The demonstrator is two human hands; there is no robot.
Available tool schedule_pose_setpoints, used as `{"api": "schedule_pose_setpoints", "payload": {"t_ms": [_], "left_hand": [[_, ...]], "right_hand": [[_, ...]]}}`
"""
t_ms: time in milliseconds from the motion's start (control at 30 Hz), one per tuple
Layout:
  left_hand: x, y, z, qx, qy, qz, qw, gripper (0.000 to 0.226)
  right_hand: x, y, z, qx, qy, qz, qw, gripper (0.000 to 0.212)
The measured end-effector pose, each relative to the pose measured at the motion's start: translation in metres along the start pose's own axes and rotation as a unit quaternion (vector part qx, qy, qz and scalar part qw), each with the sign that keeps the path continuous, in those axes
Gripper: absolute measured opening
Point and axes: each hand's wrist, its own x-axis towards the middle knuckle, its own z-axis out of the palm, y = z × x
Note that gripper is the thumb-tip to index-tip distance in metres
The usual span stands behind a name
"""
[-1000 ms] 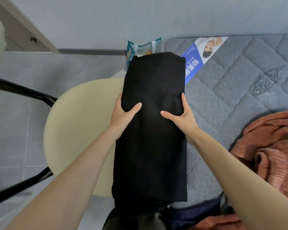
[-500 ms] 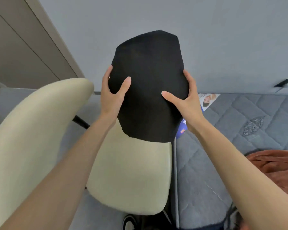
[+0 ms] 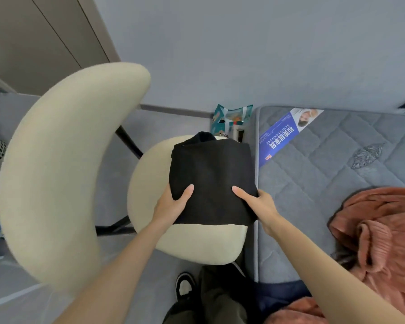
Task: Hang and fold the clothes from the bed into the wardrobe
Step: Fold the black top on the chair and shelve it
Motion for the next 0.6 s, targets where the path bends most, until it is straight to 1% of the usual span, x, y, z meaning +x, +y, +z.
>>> {"api": "schedule_pose_setpoints", "payload": {"t_ms": [67, 133, 233, 333, 400, 500, 600], "left_hand": [[0.002, -0.012, 0.006, 0.030, -0.009, 0.002, 1.000, 0.069], [0.009, -0.015, 0.011, 0.036, -0.013, 0.018, 0.999, 0.070], [0.022, -0.014, 0.013, -0.007, 0.010, 0.032, 0.999, 0.064], [0.037, -0.014, 0.016, -0.039, 0.049, 0.039, 0.997, 0.061], [0.047, -0.014, 0.019, -0.057, 0.067, 0.044, 0.995, 0.061], [0.070, -0.013, 0.021, -0.068, 0.088, 0.029, 0.993, 0.061], [0.094, -0.016, 0.021, -0.061, 0.060, -0.024, 0.996, 0.063]], "right_hand": [[0.003, 0.014, 0.002, 0.012, 0.025, -0.018, 0.999, 0.047], [0.009, 0.017, 0.002, 0.028, 0.039, -0.048, 0.998, 0.041], [0.021, 0.014, 0.004, 0.029, 0.044, -0.090, 0.995, 0.042], [0.037, 0.008, 0.010, 0.023, 0.050, -0.121, 0.991, 0.034], [0.050, 0.004, 0.015, 0.024, 0.057, -0.136, 0.989, 0.038], [0.073, -0.001, 0.022, 0.018, 0.057, -0.139, 0.988, 0.039], [0.095, -0.002, 0.027, -0.008, 0.039, -0.093, 0.995, 0.044]]}}
